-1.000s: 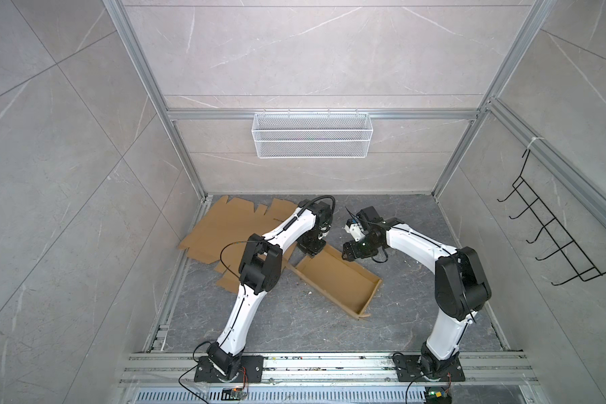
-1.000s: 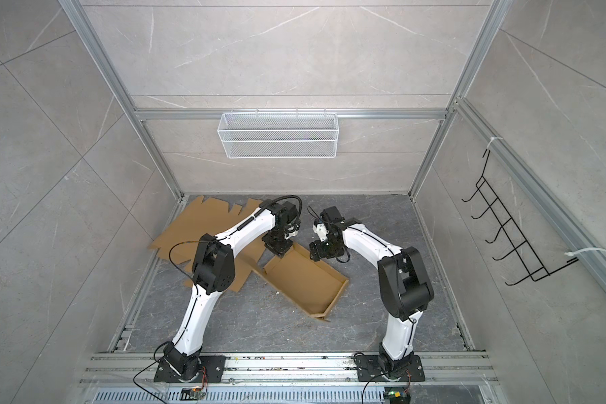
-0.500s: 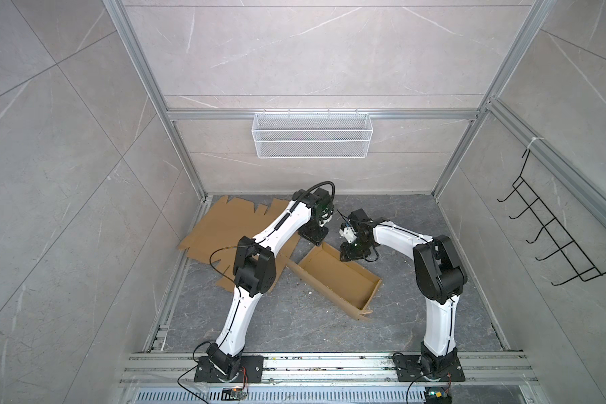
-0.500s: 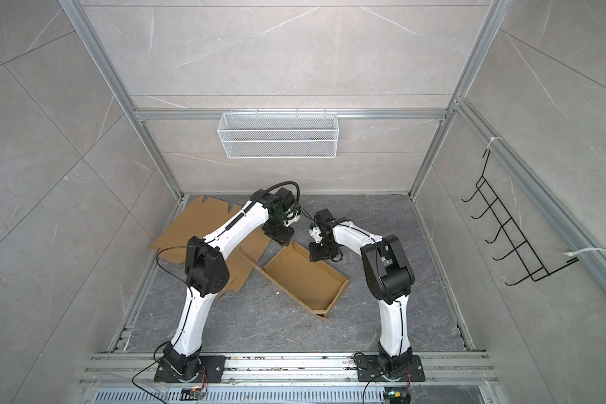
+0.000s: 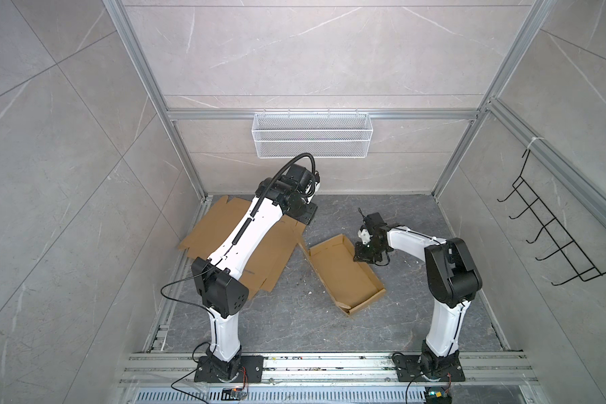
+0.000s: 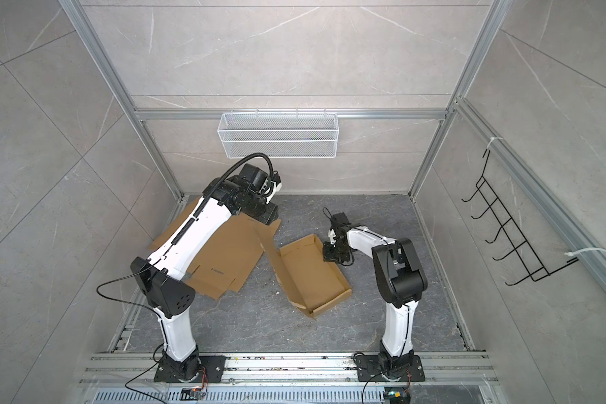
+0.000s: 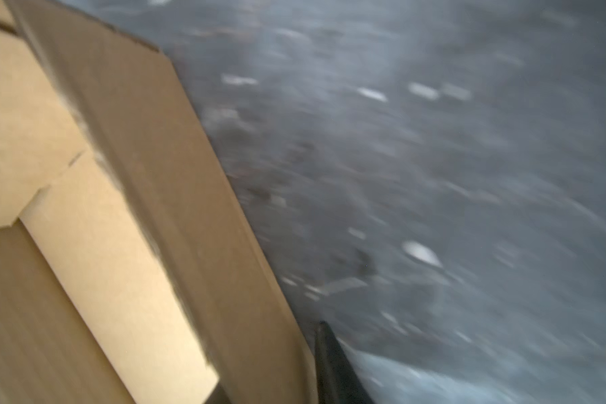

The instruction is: Fold the paper box

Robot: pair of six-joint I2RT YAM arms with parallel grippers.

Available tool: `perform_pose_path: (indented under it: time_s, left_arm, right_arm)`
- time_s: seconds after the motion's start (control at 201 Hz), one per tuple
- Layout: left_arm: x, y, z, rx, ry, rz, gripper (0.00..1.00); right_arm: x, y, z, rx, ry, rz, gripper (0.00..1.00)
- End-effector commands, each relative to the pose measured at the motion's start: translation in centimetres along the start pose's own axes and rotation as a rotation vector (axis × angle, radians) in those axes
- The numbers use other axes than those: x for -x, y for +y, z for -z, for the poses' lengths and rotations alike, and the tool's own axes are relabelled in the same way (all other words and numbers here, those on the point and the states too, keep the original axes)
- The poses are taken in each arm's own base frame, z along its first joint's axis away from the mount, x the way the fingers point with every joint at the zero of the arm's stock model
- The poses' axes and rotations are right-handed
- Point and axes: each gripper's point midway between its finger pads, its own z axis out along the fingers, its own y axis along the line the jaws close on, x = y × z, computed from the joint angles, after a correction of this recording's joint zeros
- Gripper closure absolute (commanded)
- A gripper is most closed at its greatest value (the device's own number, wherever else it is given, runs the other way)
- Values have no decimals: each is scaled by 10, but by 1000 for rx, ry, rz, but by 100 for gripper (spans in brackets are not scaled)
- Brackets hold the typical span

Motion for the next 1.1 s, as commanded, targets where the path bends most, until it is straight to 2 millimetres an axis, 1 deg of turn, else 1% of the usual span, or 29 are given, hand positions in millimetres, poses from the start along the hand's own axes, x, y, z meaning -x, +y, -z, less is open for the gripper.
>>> perform_pose_path:
  time_s: [0.0, 0.065, 0.134, 0.269, 0.348, 0.448, 0.483, 0.523, 0.592, 0.632, 0.637, 0.687, 0.742, 0.811, 0.871, 0.941, 1.015, 1.09]
  left_arm:
    - [9, 10, 19, 36, -82, 43, 48]
    - [9, 16, 24, 50, -106, 58, 48]
    - [10, 23, 31, 63, -138, 86, 48]
    - [12, 33, 42, 75, -195, 123, 48]
    - [10, 40, 48, 83, -215, 142, 48]
    - [9, 49, 57, 90, -236, 162, 48]
    - [9, 52, 61, 90, -245, 168, 48]
    - [10, 54, 65, 87, -254, 170, 48]
    - [14, 52, 74, 78, -277, 163, 48]
    - [15, 50, 78, 65, -286, 160, 47]
    - [15, 50, 78, 63, -286, 159, 47]
    - [17, 48, 81, 56, -295, 156, 47]
    - [16, 49, 84, 60, -300, 157, 46]
    - [12, 53, 86, 66, -295, 170, 46]
    - [5, 58, 87, 63, -294, 199, 46]
    - [-3, 64, 89, 62, -302, 233, 45]
    - [-13, 71, 89, 68, -305, 266, 45]
    - [-24, 78, 89, 65, -310, 302, 45]
  right_arm:
    - [3, -24, 15, -10, -66, -148, 71]
    - [-4, -37, 21, -12, -80, -202, 71]
    - [-15, -45, 27, -18, -90, -234, 68]
    - [-42, -45, 38, 5, -99, -275, 64]
    - [-63, -43, 43, 37, -90, -299, 60]
    - [-91, -38, 50, 65, -51, -278, 57]
    - [-96, -39, 56, 52, -48, -261, 55]
    - [-97, -43, 67, 14, -59, -226, 52]
    - [-84, -48, 91, -70, -108, -142, 44]
    - [-72, -48, 103, -104, -134, -82, 41]
    - [-72, -50, 103, -110, -129, -76, 41]
    - [-57, -50, 114, -157, -144, -17, 39]
    - [-36, -41, 124, -154, -166, 55, 38]
    - [-9, -20, 132, -126, -226, 178, 37]
    - [11, 0, 134, -136, -277, 325, 33]
    - [25, 19, 125, -167, -277, 493, 30]
    - [39, 29, 113, -216, -247, 624, 28]
    - [50, 35, 100, -224, -211, 710, 27]
